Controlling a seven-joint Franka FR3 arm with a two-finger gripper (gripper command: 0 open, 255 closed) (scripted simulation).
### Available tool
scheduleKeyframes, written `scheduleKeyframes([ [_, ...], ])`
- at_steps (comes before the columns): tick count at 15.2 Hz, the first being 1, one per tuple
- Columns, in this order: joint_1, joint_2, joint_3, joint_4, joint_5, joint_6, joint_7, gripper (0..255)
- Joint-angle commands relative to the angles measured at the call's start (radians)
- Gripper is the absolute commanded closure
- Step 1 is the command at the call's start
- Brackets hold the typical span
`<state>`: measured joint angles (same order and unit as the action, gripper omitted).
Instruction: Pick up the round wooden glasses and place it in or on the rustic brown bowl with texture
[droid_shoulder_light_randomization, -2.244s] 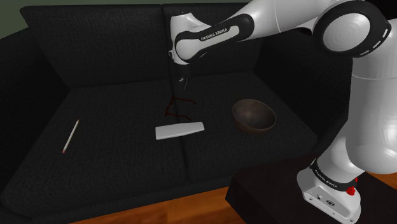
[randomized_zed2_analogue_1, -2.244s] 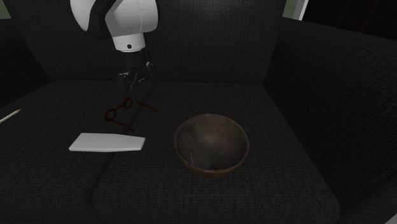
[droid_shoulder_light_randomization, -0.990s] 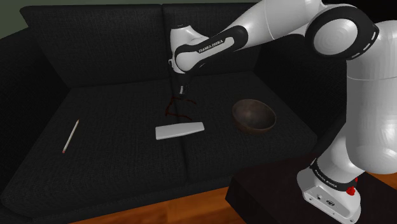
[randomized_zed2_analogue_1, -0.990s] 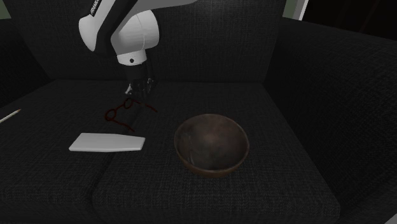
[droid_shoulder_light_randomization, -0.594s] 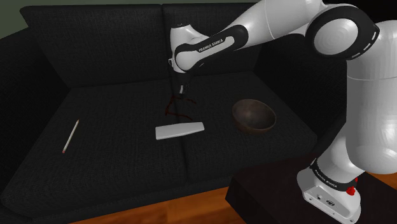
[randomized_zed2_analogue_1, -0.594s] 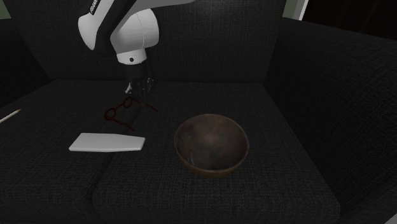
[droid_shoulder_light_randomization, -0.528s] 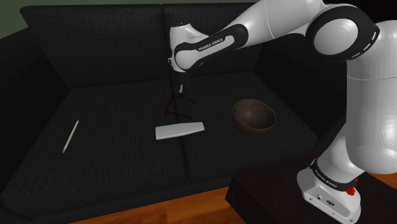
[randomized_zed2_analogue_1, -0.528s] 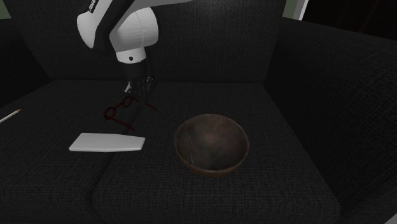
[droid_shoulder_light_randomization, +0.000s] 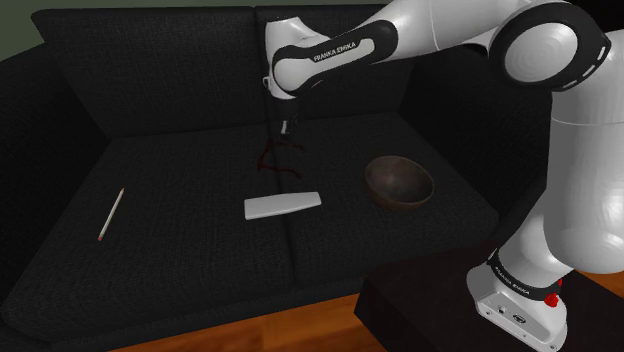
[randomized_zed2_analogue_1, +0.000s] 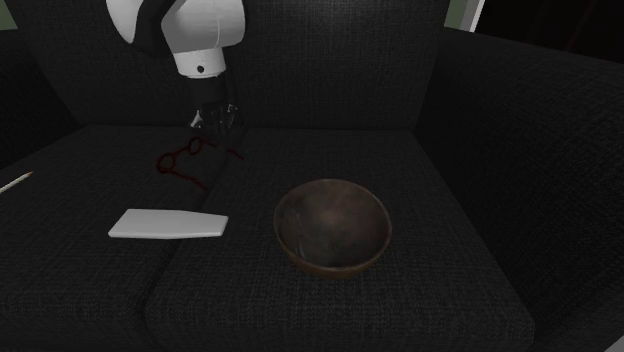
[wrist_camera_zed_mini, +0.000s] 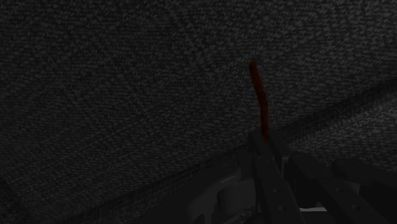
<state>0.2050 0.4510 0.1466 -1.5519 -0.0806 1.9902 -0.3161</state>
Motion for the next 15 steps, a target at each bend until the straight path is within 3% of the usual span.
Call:
scheduleKeyframes([
  [1, 0.0, -0.011, 0.001, 0.011, 0.002, -0.022, -0.001, 255],
  [15, 0.002, -0.04, 0.005, 0.156, 0.009, -0.197, -0.008, 255],
])
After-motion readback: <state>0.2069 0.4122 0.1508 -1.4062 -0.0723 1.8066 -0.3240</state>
